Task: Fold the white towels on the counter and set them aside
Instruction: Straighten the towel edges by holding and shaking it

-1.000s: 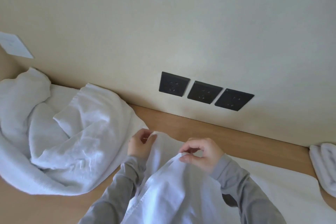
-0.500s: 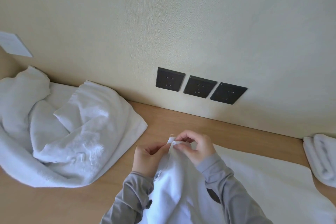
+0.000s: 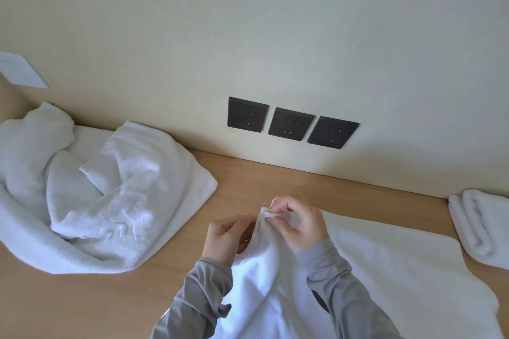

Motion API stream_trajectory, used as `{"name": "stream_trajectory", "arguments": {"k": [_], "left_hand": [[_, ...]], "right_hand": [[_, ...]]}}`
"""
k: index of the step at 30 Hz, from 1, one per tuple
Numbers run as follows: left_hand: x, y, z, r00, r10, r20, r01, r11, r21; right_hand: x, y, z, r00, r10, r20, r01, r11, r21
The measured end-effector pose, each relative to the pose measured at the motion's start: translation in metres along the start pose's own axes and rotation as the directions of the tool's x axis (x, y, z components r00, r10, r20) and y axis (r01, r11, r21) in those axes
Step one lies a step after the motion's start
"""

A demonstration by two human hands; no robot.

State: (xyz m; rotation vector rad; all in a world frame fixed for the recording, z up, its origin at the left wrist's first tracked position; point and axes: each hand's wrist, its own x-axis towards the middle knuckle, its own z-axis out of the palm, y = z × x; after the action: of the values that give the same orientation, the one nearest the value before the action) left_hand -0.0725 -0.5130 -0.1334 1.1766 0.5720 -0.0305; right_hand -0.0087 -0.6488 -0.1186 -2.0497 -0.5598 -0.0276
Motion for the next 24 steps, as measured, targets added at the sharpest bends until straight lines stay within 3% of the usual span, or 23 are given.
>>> {"name": "stream_trajectory", "arguments": {"k": [3, 6, 9, 13, 15, 19, 24], "left_hand": [[0.001, 0.002, 0.007, 0.980, -0.197, 0.019, 0.198, 0.979, -0.041], [-0.001, 0.006, 0.008, 0.969, -0.221, 0.114, 0.225, 0.974, -0.031], [-0.005, 0.009, 0.009, 0.973, -0.156, 0.173, 0.149, 0.987, 0.055], [-0.005, 0.007, 0.012, 0.999, 0.000, -0.045, 0.005, 0.996, 0.093], [-0.005, 0.009, 0.012, 0.992, 0.099, -0.081, -0.092, 0.991, 0.096], [-0.016, 0.009, 0.017, 0.977, 0.209, 0.028, -0.211, 0.966, 0.147], [-0.020, 0.007, 0.014, 0.973, 0.227, 0.041, -0.231, 0.961, 0.153]], "right_hand": [[-0.008, 0.000, 0.000, 0.991, -0.103, -0.086, 0.097, 0.993, -0.072], [-0.016, -0.001, -0.004, 0.984, -0.116, -0.138, 0.105, 0.991, -0.081], [-0.020, -0.004, -0.007, 0.984, -0.089, -0.157, 0.078, 0.994, -0.077], [-0.025, -0.008, -0.015, 0.990, 0.081, -0.116, -0.078, 0.997, 0.029], [-0.026, -0.008, -0.021, 0.990, 0.138, -0.038, -0.136, 0.989, 0.053], [-0.022, -0.012, -0.027, 0.991, 0.132, 0.003, -0.132, 0.990, 0.044], [-0.026, -0.016, -0.024, 0.999, 0.026, -0.024, -0.025, 0.999, 0.024]]}}
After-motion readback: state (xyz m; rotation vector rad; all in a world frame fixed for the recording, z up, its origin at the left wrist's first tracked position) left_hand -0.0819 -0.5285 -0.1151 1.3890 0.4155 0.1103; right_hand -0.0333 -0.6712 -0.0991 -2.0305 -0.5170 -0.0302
